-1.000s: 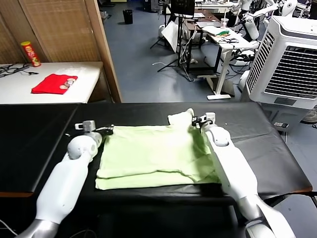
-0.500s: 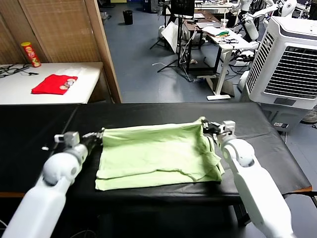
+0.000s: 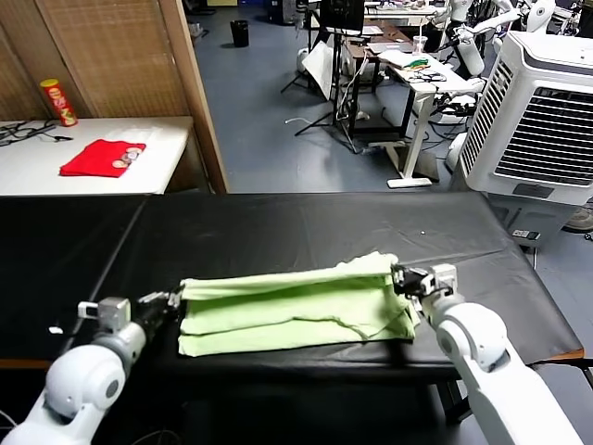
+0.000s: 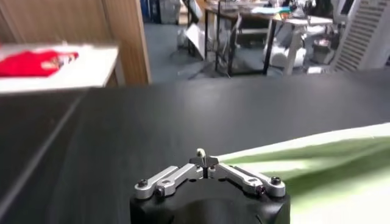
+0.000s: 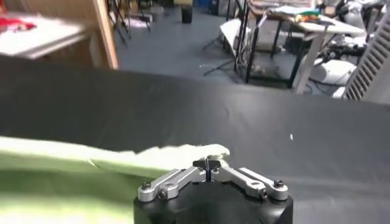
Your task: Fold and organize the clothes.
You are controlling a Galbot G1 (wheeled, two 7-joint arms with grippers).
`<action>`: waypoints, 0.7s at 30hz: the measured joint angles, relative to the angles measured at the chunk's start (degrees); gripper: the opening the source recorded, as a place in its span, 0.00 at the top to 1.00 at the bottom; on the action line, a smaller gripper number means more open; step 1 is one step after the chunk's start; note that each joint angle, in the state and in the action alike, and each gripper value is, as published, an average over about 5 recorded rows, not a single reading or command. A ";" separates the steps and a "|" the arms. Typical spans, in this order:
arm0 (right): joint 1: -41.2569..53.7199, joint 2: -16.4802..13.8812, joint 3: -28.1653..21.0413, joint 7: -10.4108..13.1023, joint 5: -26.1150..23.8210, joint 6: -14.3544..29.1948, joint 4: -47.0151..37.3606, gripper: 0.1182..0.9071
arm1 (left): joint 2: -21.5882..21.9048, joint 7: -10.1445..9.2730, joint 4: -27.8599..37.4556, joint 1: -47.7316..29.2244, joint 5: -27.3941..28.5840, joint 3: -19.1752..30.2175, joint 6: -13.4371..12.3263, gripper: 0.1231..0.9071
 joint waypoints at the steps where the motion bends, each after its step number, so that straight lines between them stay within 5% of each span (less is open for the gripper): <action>1: -0.69 -0.13 0.48 -0.07 0.22 0.00 0.53 0.84 | -0.17 0.04 -0.19 0.50 0.68 -0.03 0.36 0.94; 8: -3.28 -0.52 4.31 -0.25 1.38 0.04 3.22 0.38 | -0.91 -0.16 -2.22 3.52 3.12 -0.92 2.25 0.48; 13: -0.62 1.24 3.87 -1.50 -1.52 4.70 0.46 0.18 | -1.36 -0.49 -3.11 4.12 2.05 -1.72 1.30 0.18; 21: 8.60 5.30 -1.22 -3.81 -7.40 10.13 -11.10 0.14 | -4.78 -0.46 1.91 -2.70 -0.93 0.82 -3.13 0.14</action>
